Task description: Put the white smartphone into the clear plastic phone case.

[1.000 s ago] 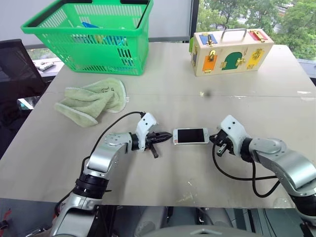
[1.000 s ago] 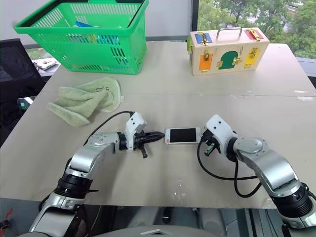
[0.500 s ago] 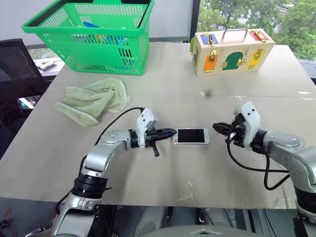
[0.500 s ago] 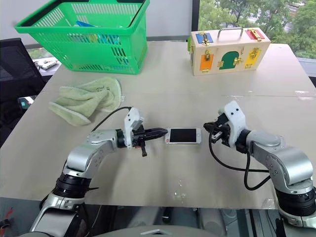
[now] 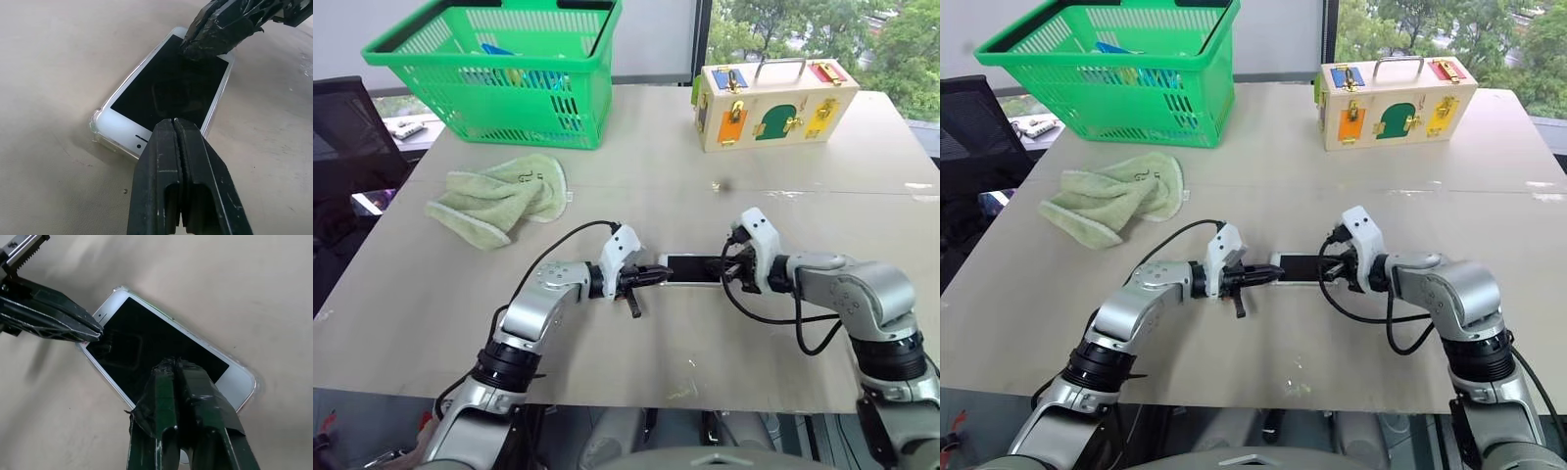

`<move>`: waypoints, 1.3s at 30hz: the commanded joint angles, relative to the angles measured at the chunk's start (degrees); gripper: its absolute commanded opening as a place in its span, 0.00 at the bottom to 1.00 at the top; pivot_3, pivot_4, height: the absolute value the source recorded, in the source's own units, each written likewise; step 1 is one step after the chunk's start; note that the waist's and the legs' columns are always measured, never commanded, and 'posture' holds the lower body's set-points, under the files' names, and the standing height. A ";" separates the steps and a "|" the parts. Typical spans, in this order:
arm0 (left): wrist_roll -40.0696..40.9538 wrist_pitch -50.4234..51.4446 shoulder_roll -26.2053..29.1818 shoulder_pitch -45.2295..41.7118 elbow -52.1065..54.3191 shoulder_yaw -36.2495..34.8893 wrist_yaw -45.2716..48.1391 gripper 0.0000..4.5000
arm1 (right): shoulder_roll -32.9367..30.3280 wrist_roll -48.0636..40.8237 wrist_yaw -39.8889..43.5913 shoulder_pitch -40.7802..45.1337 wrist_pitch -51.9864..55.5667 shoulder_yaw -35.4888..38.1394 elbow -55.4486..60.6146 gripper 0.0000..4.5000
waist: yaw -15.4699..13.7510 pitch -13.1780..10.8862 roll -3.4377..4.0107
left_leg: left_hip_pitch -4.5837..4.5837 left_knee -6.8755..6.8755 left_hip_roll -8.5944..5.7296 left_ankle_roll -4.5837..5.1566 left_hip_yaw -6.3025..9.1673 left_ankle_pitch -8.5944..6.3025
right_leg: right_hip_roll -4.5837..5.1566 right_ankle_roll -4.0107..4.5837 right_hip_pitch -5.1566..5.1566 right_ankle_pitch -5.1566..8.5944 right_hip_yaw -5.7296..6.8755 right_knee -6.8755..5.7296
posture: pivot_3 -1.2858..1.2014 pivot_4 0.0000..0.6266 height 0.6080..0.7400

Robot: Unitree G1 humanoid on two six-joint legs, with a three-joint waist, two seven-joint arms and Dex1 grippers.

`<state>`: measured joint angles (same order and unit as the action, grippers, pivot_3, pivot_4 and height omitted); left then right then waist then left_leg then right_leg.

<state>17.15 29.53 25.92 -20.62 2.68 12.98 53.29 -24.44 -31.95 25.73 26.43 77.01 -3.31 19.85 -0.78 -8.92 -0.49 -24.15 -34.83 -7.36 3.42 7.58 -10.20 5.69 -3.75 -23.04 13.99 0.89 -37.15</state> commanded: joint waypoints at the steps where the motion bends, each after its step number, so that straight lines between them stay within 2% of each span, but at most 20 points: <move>1: -0.32 0.03 -0.16 0.73 0.83 0.57 -0.32 0.01 | 2.39 -0.23 -1.99 -0.62 5.54 1.67 -4.64 0.00 | 0.03 0.04 -0.01 | 0.05 0.00 0.00 0.00 0.00 0.00 | 0.00 0.00 0.03 0.00 0.00 -0.02 | 0.52 0.24 1.00; 8: -0.48 -0.16 -0.80 1.11 0.67 0.71 -0.85 0.01 | 6.92 1.46 -4.97 -0.03 9.34 7.02 -10.01 0.00 | 0.09 0.20 -0.02 | 0.36 -0.04 0.00 -0.23 0.00 -0.14 | -0.01 -0.01 0.27 0.02 -0.01 -0.24 | 0.52 0.24 1.00; 15: -0.37 0.06 -1.11 1.66 1.05 0.81 -1.48 0.01 | 6.84 3.76 -6.46 -2.23 8.81 4.32 -13.18 0.00 | 0.04 0.83 -0.06 | 0.41 -0.10 0.00 -0.24 0.00 -0.15 | -0.01 -0.03 0.29 0.05 -0.02 -0.37 | 0.52 0.24 1.00; 26: -0.27 0.89 -1.34 1.36 0.99 0.77 -2.20 0.01 | 9.68 5.30 -8.21 -4.07 6.23 5.07 -20.16 0.00 | 0.22 2.17 -0.34 | 0.56 -0.09 0.00 -0.25 0.01 -0.17 | -0.01 -0.04 0.39 0.30 -0.06 -0.42 | 0.52 0.24 1.00; 39: -0.38 1.41 -1.38 1.05 0.83 0.69 -2.75 0.01 | 12.11 5.83 -9.07 -6.39 1.14 5.63 -23.53 0.00 | 1.12 2.83 -0.20 | 0.65 0.03 0.01 -0.26 0.02 -0.18 | -0.01 0.01 0.44 0.35 -0.13 -0.40 | 0.52 0.24 1.00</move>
<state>16.91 31.04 24.61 -19.07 2.72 13.95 50.86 -11.41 -31.40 20.88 26.54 76.47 5.51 3.95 0.33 -6.10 -0.69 -23.51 -34.80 -7.35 3.17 7.60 -10.38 5.68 -3.74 -22.60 14.34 0.76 -37.55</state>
